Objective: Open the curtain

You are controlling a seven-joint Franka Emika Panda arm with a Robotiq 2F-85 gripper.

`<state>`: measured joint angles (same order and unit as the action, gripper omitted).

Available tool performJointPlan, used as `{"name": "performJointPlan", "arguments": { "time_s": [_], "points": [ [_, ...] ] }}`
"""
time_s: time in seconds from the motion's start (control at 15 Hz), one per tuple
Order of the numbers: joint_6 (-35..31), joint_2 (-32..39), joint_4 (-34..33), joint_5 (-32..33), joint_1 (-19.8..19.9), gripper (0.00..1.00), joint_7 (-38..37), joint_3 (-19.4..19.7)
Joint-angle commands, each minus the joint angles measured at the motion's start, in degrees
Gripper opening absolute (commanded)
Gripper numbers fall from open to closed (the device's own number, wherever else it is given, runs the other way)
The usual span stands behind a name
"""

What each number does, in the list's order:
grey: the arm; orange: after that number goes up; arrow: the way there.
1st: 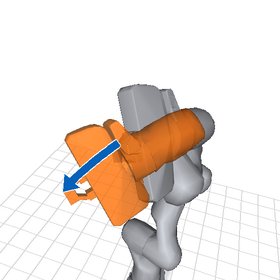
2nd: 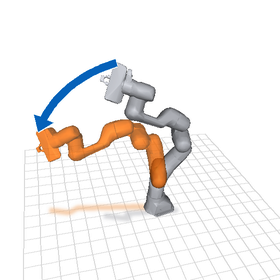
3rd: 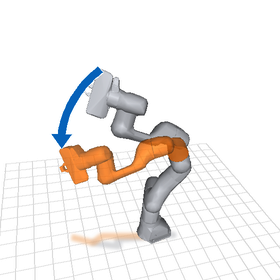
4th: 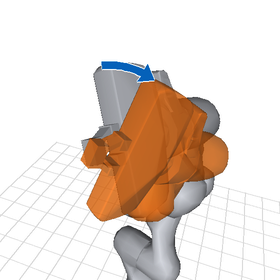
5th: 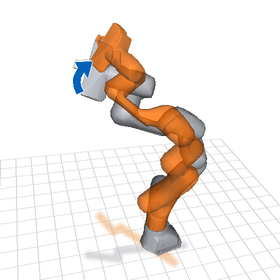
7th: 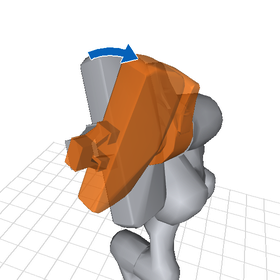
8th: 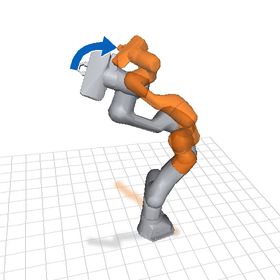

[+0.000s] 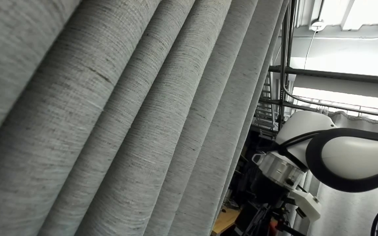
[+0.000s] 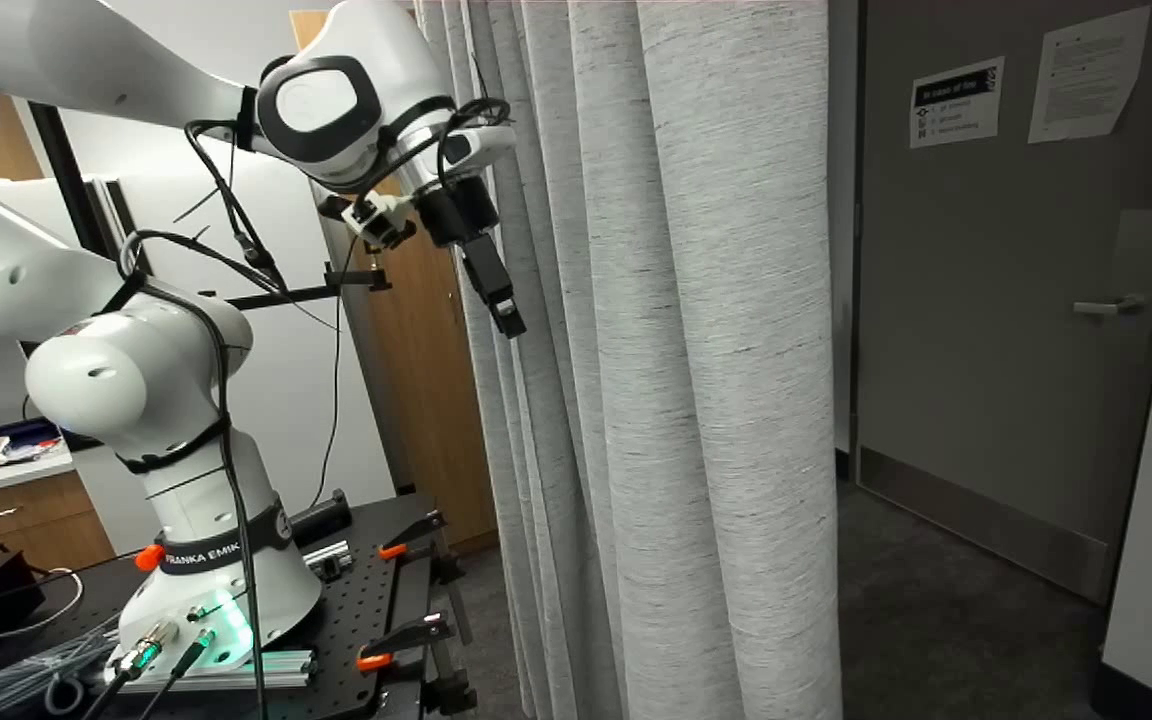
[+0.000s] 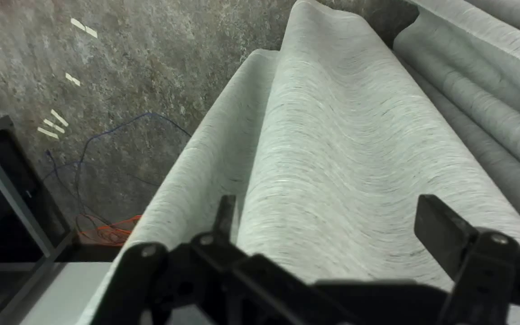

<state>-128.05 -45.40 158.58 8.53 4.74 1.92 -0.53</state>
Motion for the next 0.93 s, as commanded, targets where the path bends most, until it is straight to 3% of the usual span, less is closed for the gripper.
{"name": "performJointPlan", "arguments": {
  "time_s": [0.0,0.27,0.33,0.87],
  "points": [
    [-0.18,-2.44,-0.26,3.2,4.65,1.0,-0.87,2.45],
    [-1.17,-4.56,-1.05,4.67,9.01,1.0,-0.18,6.16],
    [-0.06,-2.56,-1.2,3.62,7.19,1.0,-0.32,4.84],
    [-0.16,-0.87,-1.94,4.45,7.97,1.0,0.9,5.81]
  ]
}}
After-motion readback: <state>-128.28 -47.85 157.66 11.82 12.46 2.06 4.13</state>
